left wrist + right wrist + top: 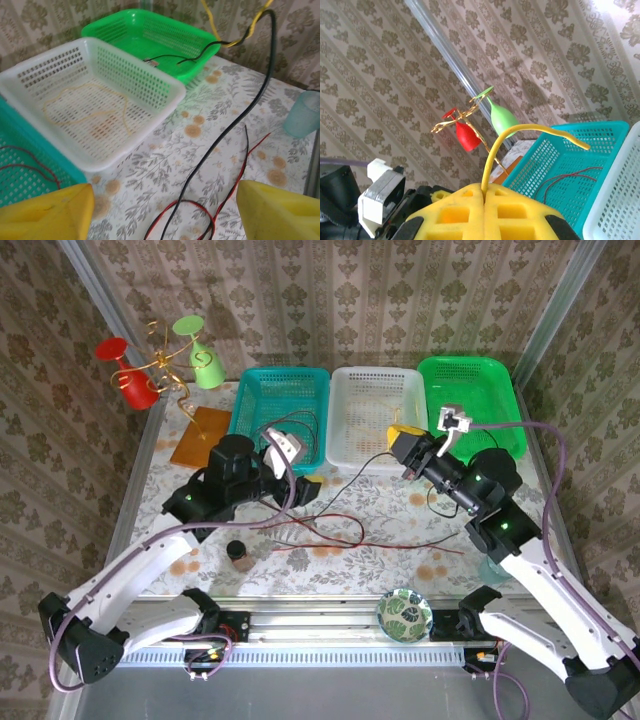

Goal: Untangle the cables

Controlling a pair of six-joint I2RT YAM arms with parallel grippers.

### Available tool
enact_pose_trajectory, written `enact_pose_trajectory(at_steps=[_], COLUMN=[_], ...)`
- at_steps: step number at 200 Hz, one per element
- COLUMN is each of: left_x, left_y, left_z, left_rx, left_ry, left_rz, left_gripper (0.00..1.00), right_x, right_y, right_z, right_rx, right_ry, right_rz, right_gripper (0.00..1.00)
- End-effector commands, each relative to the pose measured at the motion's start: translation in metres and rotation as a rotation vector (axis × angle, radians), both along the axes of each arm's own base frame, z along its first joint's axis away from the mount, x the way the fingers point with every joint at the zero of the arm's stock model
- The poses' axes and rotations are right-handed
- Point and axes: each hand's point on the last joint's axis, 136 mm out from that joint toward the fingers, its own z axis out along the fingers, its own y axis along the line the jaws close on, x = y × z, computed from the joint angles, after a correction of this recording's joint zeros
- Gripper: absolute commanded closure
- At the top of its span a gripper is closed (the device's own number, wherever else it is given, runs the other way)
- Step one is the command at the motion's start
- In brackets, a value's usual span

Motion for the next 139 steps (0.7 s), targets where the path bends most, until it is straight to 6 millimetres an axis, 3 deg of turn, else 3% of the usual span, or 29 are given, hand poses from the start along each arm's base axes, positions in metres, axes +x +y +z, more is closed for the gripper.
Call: enact_pose_trajectory(at_steps=[1, 46, 86, 119, 139], left_x=[-0.007, -0.016, -0.020, -0.016, -0.012], left_y=[-0.022, -0.061, -0.084, -0.095, -0.097], left_z=[0.035, 0.040, 0.036, 0.032, 0.031], left_rx=[-0.075, -0.092, -0.100, -0.102, -0.108], left_ry=[-0.116, -0.162, -0.125, -0.114, -0.115], left_rz=[-0.095, -0.216, -0.278, -0.274, -0.254], left_gripper=[0.25, 0.25, 0.32, 0.45, 0.62], right_x=[0.003, 0.003, 0.002, 0.002, 0.000], right_y=[-0.009, -0.004, -0.004, -0.004, -0.006], right_z=[0.016, 0.034, 0.043, 0.049, 0.053], right_rx=[0.053, 0.043, 0.055, 0.079, 0.099], right_ry=[-0.035, -0.067, -0.082, -0.091, -0.098], right_rz=[-0.047, -0.026, -0.021, -0.019, -0.021], right_gripper=[1.00, 1.00, 1.00, 1.00, 1.00])
